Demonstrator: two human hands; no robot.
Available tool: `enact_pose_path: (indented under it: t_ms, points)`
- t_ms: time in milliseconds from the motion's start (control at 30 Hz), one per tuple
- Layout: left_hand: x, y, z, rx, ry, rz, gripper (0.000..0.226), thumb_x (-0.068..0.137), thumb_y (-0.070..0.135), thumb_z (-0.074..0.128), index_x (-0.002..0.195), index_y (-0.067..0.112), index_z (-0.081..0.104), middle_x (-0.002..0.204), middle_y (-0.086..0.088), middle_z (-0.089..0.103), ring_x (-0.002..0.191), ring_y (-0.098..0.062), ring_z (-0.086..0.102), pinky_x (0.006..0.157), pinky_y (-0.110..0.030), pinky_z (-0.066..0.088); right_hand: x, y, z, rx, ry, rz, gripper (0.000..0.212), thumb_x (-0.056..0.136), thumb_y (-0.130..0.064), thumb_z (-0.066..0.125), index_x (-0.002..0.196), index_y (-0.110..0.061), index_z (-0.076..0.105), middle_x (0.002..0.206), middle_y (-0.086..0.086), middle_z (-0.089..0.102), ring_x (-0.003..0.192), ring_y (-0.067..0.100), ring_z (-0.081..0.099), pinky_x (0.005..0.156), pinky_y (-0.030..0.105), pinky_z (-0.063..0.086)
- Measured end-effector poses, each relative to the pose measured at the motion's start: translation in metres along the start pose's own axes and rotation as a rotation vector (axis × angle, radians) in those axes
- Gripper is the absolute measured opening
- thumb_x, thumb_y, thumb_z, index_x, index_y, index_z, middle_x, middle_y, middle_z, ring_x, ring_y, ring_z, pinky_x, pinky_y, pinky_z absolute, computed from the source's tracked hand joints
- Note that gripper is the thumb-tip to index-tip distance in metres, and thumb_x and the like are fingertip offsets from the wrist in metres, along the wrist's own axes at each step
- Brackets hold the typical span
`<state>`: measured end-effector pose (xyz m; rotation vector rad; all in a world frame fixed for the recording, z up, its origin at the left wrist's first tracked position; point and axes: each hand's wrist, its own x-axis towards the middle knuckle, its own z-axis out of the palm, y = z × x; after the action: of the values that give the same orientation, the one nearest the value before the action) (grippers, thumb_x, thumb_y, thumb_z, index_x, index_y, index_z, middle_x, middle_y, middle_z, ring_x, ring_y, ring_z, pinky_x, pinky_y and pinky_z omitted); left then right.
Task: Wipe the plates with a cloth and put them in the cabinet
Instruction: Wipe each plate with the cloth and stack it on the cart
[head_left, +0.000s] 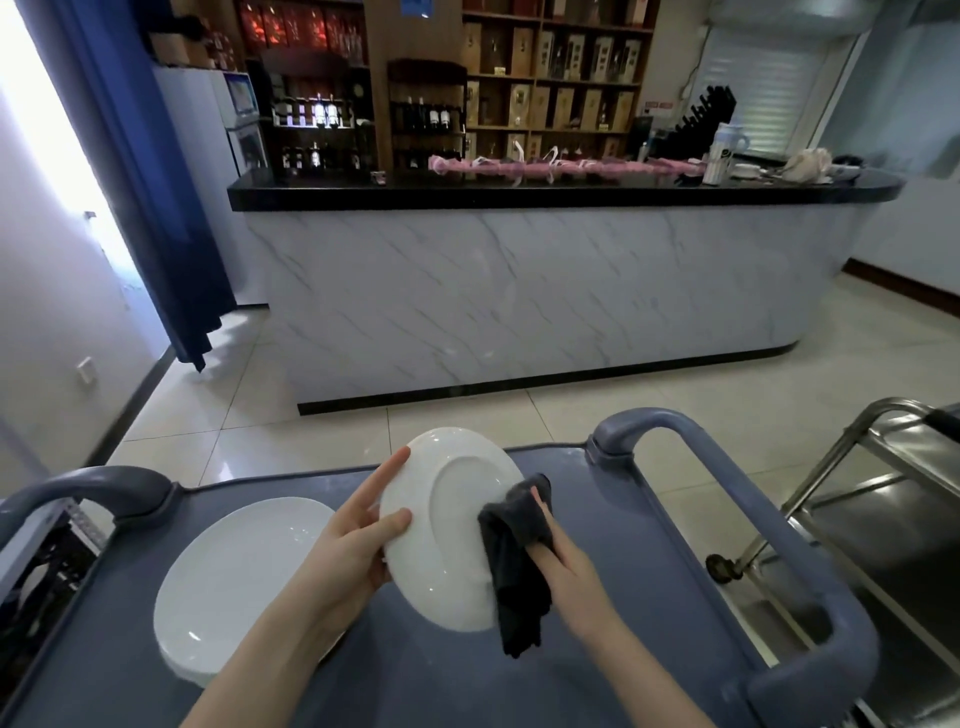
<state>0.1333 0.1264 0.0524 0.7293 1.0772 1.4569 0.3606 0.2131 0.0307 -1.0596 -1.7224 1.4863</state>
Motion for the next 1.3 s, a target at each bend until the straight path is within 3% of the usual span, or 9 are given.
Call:
enact_pose_path:
  t_ms: [133,233,333,500,700,833,1033,1133,1300]
  points:
    - [0.014,-0.008,0.006,-0.046,0.067,0.017,0.058,0.085,0.010,0.069,0.127,0.049,0.065,0.121,-0.012,0.070,0.089,-0.025,0.073,0.064,-0.035,0.060,-0.015,0.003,0.033,-0.123,-0.012,-0.071,0.055,0.102,-0.020,0.048,0.128,-0.065,0.030,0.147,-0.038,0.023,0.146,0.000,0.013,0.123,0.040,0.011]
    - [0.027,-0.014,0.014,-0.028,0.164,-0.007,0.054,0.096,0.003,0.059,0.122,0.050,0.068,0.116,-0.012,0.071,0.090,-0.034,0.069,0.060,-0.040,0.060,-0.020,-0.005,0.056,-0.387,-0.112,-0.271,0.060,0.098,-0.019,0.044,0.138,-0.056,0.020,0.147,-0.043,0.009,0.144,-0.013,-0.004,0.119,0.028,-0.012]
    - [0.031,-0.012,0.010,-0.151,0.240,-0.007,0.052,0.097,0.000,0.056,0.122,0.044,0.068,0.123,-0.012,0.069,0.095,-0.034,0.073,0.061,-0.040,0.061,-0.023,0.000,0.053,-0.548,-0.172,-0.361,0.062,0.098,-0.022,0.045,0.144,-0.051,0.015,0.154,-0.038,0.002,0.144,-0.011,-0.011,0.113,0.021,-0.020]
    - [0.024,-0.010,-0.001,-0.201,0.239,-0.018,0.053,0.096,-0.002,0.055,0.128,0.038,0.066,0.132,-0.005,0.065,0.095,-0.029,0.073,0.059,-0.037,0.060,-0.024,0.032,0.025,-0.414,-0.119,-0.279,0.060,0.100,-0.014,0.045,0.147,-0.047,0.026,0.158,-0.033,0.011,0.147,-0.007,0.000,0.121,0.030,-0.002]
    - [0.013,-0.013,-0.003,-0.204,0.245,-0.051,0.053,0.095,-0.003,0.055,0.125,0.039,0.069,0.119,0.001,0.073,0.088,-0.022,0.075,0.060,-0.035,0.060,0.010,0.015,0.016,-0.028,0.050,0.031,0.053,0.102,-0.014,0.047,0.121,-0.064,0.042,0.141,-0.037,0.033,0.144,0.000,0.025,0.120,0.028,0.022]
    - [0.020,-0.011,0.002,-0.264,0.307,-0.054,0.049,0.097,-0.004,0.053,0.127,0.034,0.065,0.122,-0.003,0.069,0.089,-0.024,0.076,0.060,-0.035,0.061,-0.001,0.007,0.026,-0.216,-0.007,-0.130,0.057,0.100,-0.009,0.047,0.129,-0.057,0.038,0.147,-0.032,0.031,0.145,-0.009,0.013,0.121,0.023,0.014]
    - [0.033,-0.006,0.023,-0.263,0.430,-0.126,0.044,0.099,-0.003,0.053,0.122,0.033,0.061,0.119,-0.008,0.060,0.101,-0.034,0.067,0.059,-0.039,0.063,-0.026,0.010,0.050,-0.615,-0.153,-0.399,0.059,0.099,-0.030,0.043,0.149,-0.044,0.013,0.160,-0.027,0.007,0.148,-0.002,-0.007,0.119,0.027,-0.011]
    - [0.033,-0.005,0.029,-0.291,0.447,-0.138,0.047,0.098,-0.008,0.051,0.127,0.028,0.058,0.115,-0.009,0.058,0.098,-0.033,0.065,0.053,-0.037,0.061,-0.024,0.017,0.041,-0.815,-0.042,-0.491,0.072,0.094,-0.019,0.053,0.153,-0.031,0.013,0.163,-0.014,0.010,0.151,0.005,0.002,0.122,0.037,0.002]
    - [0.031,-0.004,0.042,-0.319,0.436,-0.189,0.045,0.098,-0.011,0.048,0.127,0.021,0.057,0.114,-0.016,0.059,0.093,-0.034,0.067,0.051,-0.038,0.060,-0.011,0.019,0.018,-0.813,0.197,-0.447,0.075,0.082,0.003,0.070,0.148,-0.016,0.041,0.152,0.000,0.042,0.143,0.015,0.035,0.117,0.039,0.032]
